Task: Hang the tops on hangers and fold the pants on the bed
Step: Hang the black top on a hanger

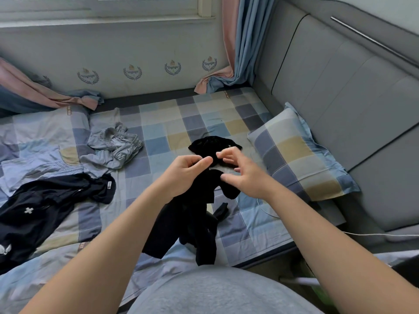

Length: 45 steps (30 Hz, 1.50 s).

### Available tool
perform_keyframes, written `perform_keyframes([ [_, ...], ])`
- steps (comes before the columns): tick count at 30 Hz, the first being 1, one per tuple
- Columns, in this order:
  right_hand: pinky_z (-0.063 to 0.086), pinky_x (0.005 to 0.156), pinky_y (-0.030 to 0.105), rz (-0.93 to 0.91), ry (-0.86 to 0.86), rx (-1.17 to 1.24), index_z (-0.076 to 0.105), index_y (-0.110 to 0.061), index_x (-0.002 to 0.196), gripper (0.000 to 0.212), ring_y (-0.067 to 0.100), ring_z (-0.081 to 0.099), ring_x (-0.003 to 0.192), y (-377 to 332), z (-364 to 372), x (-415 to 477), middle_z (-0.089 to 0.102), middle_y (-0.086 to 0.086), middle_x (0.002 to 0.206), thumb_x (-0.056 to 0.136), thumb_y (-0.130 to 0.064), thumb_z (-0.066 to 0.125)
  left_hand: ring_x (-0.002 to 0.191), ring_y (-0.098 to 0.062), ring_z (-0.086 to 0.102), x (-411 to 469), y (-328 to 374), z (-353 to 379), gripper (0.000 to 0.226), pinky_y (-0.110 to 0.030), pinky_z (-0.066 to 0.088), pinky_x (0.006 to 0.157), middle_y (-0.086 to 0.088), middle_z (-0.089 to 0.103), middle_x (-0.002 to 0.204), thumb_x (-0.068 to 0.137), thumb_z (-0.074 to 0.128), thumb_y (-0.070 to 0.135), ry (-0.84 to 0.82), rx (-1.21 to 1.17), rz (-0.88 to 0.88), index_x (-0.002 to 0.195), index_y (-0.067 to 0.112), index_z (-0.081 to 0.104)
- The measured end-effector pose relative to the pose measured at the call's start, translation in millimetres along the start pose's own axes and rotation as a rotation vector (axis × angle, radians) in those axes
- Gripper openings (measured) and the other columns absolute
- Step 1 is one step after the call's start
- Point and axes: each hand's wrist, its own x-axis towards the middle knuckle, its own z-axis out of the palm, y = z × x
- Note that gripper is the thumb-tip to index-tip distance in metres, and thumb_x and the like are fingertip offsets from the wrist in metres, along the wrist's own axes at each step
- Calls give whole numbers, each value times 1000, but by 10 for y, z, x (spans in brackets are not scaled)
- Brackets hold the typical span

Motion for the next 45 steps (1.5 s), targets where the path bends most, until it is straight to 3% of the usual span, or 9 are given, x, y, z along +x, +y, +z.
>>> perform_keyframes([
  [3,45,102,23,-4,-104,-35,62,-25,120,29,1,57,118,-10,104,27,66,-13,117,93,-14,67,69,-28,54,-11,32,40,56,-42,43,67,-13,58,78,98,57,49,-1,-54,33,91,-7,60],
  [5,52,93,33,8,-20,-25,68,-19,101,6,8,65,100,-5,161,22,70,-7,97,96,-18,64,71,-29,57,21,36,10,66,-44,45,69,-15,60,79,92,59,58,11,-77,35,93,-8,59],
  [9,52,68,34,20,158,-100,70,-21,89,18,12,63,72,19,85,-22,69,-2,76,99,-16,56,68,-22,56,135,-47,-45,55,-36,46,68,-8,57,74,96,56,55,143,-57,2,86,1,61],
  [16,52,78,25,-95,461,-1,71,-14,92,20,11,66,84,-395,-140,-30,69,-11,80,96,-4,54,109,-9,50,156,-306,120,35,-23,39,92,14,52,112,77,67,65,164,298,189,102,45,53],
  [19,54,74,27,-107,463,19,73,-12,84,9,11,66,77,-608,-89,-41,70,-6,74,91,-12,67,94,-5,58,98,-306,378,38,-14,43,77,10,59,105,77,80,42,69,277,248,106,31,59],
  [24,53,66,23,-120,474,90,73,-6,80,10,9,65,69,-866,-172,-42,69,-1,70,89,-11,71,77,-10,60,112,-382,613,19,-17,43,59,7,64,85,88,60,1,218,237,120,93,20,58],
  [34,48,75,40,206,419,466,62,8,101,31,28,59,80,-803,-626,-70,60,16,87,103,-22,55,84,-27,60,317,-669,78,14,-33,42,68,-3,65,85,98,49,12,626,204,-95,94,17,61],
  [38,56,74,33,283,395,656,61,0,104,25,25,66,83,-788,-535,-2,64,15,91,105,-22,50,76,-19,70,293,-428,186,7,-34,54,72,-5,70,91,104,51,26,524,-151,-67,102,19,54],
  [45,60,60,33,253,389,1004,53,-6,93,23,22,72,69,-955,-437,99,69,15,83,108,-19,41,96,-5,68,115,-220,457,20,-28,54,86,13,72,98,99,52,44,30,-254,164,106,29,63],
])
